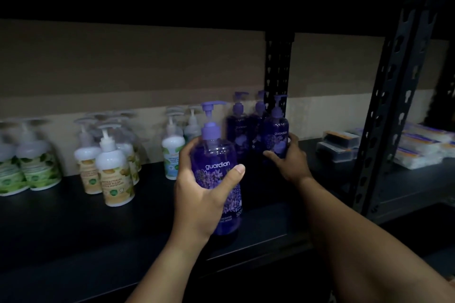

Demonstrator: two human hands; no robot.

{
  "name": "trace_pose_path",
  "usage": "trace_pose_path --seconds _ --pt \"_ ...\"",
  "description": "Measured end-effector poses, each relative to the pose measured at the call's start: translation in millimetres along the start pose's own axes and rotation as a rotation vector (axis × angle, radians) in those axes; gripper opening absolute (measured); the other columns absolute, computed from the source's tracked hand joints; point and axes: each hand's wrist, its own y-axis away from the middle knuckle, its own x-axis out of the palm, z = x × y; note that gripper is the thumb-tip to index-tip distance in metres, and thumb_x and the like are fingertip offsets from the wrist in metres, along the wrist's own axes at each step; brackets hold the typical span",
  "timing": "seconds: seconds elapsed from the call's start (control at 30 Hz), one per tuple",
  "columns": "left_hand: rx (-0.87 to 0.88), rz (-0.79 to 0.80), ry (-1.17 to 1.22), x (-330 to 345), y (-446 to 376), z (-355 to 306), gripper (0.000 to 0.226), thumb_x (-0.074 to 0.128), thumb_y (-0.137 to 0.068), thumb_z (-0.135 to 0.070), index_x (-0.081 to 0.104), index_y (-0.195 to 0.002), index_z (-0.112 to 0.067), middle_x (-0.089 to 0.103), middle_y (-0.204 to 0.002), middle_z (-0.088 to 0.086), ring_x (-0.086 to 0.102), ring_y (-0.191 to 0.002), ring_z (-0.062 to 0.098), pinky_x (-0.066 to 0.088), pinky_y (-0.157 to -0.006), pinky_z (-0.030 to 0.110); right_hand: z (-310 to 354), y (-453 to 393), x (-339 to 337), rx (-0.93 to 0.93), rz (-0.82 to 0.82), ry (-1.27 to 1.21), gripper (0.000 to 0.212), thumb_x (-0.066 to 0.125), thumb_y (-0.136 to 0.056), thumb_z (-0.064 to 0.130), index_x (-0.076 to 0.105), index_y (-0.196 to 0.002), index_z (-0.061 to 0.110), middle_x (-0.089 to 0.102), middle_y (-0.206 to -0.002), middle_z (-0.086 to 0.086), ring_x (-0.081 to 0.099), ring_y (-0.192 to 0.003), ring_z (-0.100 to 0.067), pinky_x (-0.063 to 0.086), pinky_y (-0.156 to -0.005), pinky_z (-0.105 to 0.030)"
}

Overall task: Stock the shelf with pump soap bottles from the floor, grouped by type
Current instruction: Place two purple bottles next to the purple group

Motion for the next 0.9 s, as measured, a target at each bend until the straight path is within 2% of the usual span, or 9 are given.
trace_pose_path --seconds 0.17,0.33,0.6,0.73,0.9 --pt "-0.004 0.002 -0.003 -4.7 -1.9 0.6 0.078 0.090 -0.065 -0.043 0.054 -0.134 -0.036 0.073 -0.116 -0.008 0.073 -0.106 0.014 0.058 -0.099 0.050 -0.3 -4.0 2.3 -0.013 0.011 0.083 0.074 0.081 -0.087 0.033 0.042 -0.148 0.016 0.054 -0.141 -0.017 0.050 -0.132 -0.036 0.040 -0.110 -0.040" --pt "0.001 0.001 -0.011 -7.9 -1.4 0.4 0.080 0.089 -0.063 -0.049 0.054 -0.134 -0.037 0.073 -0.117 -0.008 0.072 -0.107 0.014 0.058 -0.099 0.050 -0.1 -3.1 1.6 -0.018 0.017 0.097 0.064 0.077 -0.090 0.030 0.047 -0.144 0.014 0.061 -0.140 -0.011 0.053 -0.132 -0.034 0.040 -0.110 -0.036" --pt "0.022 -0.005 -0.024 -11.9 -2.9 -0.2 0.076 0.088 -0.063 -0.049 0.055 -0.131 -0.040 0.073 -0.115 -0.012 0.073 -0.105 0.013 0.059 -0.097 0.049 2.5 -1.7 3.1 0.024 0.040 0.134 0.061 0.072 -0.095 0.034 0.044 -0.146 0.016 0.059 -0.142 -0.013 0.049 -0.134 -0.038 0.038 -0.112 -0.039" --pt "0.035 -0.008 -0.023 -12.5 -3.3 -0.1 0.075 0.087 -0.063 -0.049 0.055 -0.130 -0.042 0.073 -0.114 -0.014 0.073 -0.104 0.011 0.059 -0.096 0.046 2.7 -2.5 3.8 0.055 0.064 0.157 0.065 0.068 -0.096 0.039 0.038 -0.150 0.018 0.058 -0.143 -0.014 0.047 -0.136 -0.040 0.037 -0.111 -0.040" --pt "0.047 0.002 -0.013 -11.8 -2.4 2.1 0.076 0.088 -0.063 -0.047 0.055 -0.131 -0.039 0.073 -0.115 -0.012 0.073 -0.105 0.012 0.059 -0.096 0.044 3.1 -2.6 5.2 0.107 0.099 0.161 0.080 0.064 -0.097 0.044 0.022 -0.158 0.015 0.054 -0.148 -0.018 0.050 -0.135 -0.041 0.042 -0.111 -0.044"
